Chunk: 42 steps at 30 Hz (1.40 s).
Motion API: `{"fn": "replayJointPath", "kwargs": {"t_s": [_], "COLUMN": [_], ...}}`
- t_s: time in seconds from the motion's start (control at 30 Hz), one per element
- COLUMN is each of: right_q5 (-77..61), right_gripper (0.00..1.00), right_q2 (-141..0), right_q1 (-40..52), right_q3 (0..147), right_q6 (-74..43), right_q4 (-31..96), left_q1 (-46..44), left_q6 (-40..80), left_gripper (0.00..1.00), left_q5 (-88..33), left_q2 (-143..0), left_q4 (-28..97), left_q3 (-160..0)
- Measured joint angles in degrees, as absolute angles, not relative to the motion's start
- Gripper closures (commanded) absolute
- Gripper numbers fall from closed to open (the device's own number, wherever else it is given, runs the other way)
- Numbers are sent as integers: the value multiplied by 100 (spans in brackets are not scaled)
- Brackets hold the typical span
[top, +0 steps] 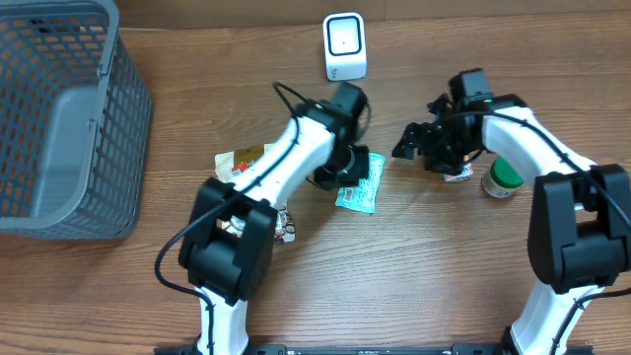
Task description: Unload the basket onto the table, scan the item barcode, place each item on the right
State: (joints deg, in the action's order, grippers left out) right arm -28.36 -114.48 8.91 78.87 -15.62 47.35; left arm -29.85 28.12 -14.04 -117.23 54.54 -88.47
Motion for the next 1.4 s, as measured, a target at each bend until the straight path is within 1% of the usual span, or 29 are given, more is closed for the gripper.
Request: {"fn": "replayJointPath", "kwargs": {"t_s": [0.27, 0.47, 0.57, 0.87, 1.1, 1.27, 1.4], "right_q5": [-2827, -2825, -2825, -2810, -2810, -2812, -2812], "right_gripper": [14, 13, 11, 11, 11, 11, 11], "right_q2": [-11437, -11437, -11437, -11437, -11437, -11437, -11437], "right_q1": [749, 749, 751, 749, 751, 766, 851], "right_q3": [7887, 7887, 7887, 7887, 7887, 7887, 7887], "right_q6": [-1282, -1216, -1192, -1197, -1194, -1194, -1194], "right_q4": [5072, 5074, 5076, 5129, 5172, 5196, 5207], "left_q1": [-3417, -3538, -3579, -3489, -3286, -3260, -3249], "left_q6": [2862, 2991, 3006, 2982, 2963, 2963, 2963], "left_gripper": [96, 96, 96, 96, 96, 96, 96], "left_q5": [-1417, -1083, -915, -58, 161, 202, 220], "left_q2": [-11725, -11725, -11725, -11723, -11723, -11723, -11723], "left_q4": [5030, 4737, 4650, 5186, 5522, 5843, 5848], "left_q3": [-8753, -8401, -8197, -8213, -8353, -8875, -9231]}}
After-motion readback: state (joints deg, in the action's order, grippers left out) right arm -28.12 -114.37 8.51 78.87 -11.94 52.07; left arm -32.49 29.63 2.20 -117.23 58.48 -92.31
